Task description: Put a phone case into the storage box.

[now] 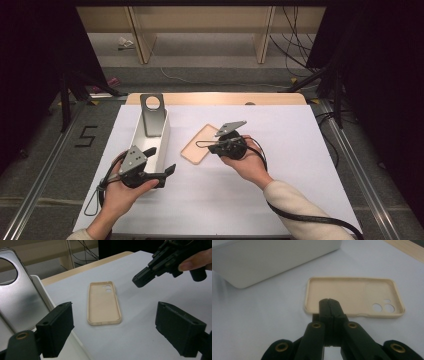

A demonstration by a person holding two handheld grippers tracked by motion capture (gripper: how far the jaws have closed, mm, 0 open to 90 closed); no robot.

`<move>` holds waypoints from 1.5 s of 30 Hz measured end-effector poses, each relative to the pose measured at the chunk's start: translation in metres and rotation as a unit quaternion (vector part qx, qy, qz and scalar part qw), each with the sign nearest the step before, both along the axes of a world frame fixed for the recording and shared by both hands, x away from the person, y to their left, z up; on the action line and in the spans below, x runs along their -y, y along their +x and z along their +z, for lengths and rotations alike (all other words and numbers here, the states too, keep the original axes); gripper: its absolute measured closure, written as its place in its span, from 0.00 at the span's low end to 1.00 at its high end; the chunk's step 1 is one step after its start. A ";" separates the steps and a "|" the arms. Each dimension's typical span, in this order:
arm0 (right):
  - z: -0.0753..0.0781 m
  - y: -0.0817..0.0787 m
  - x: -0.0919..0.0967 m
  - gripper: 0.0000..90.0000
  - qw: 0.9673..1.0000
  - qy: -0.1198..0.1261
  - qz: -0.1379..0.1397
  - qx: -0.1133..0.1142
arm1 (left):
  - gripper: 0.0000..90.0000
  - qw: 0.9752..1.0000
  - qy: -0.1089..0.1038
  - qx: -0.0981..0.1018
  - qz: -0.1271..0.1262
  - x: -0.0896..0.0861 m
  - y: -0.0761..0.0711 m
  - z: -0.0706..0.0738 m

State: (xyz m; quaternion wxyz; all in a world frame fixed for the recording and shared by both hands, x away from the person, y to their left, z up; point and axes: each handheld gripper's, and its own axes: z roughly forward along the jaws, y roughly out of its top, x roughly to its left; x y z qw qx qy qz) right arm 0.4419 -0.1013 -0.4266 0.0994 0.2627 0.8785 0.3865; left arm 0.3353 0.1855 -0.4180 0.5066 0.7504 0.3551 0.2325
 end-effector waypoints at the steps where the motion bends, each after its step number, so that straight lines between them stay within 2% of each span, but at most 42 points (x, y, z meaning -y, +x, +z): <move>1: -0.004 0.004 -0.004 1.00 1.000 -0.005 -0.002 -0.004 | 0.16 1.000 0.001 0.000 0.000 0.000 0.000 0.000; 8: -0.014 0.011 -0.019 1.00 1.000 -0.024 -0.004 -0.018 | 0.16 1.000 0.001 -0.001 -0.002 0.001 0.000 -0.001; 14: -0.024 0.018 -0.040 1.00 0.999 -0.041 -0.003 -0.025 | 0.16 1.000 0.000 0.000 -0.004 0.002 0.000 0.000; 20: -0.031 0.021 -0.049 1.00 0.998 -0.043 -0.010 -0.038 | 0.16 1.000 -0.001 -0.001 -0.005 0.002 -0.001 -0.001; 25: -0.037 0.024 -0.056 1.00 0.997 -0.055 -0.014 -0.046 | 0.16 1.000 0.000 -0.001 -0.007 0.002 0.000 -0.001; 34: -0.047 0.030 -0.056 1.00 0.994 -0.080 -0.019 -0.070 | 0.16 1.000 0.001 -0.003 -0.008 0.002 0.000 -0.002; 37: -0.047 0.031 -0.054 1.00 0.994 -0.077 -0.018 -0.074 | 0.16 1.000 0.001 -0.003 -0.008 0.002 0.000 -0.002; 45: -0.045 0.031 -0.048 1.00 0.992 -0.092 -0.017 -0.086 | 0.16 1.000 0.002 -0.005 -0.008 0.003 -0.001 -0.003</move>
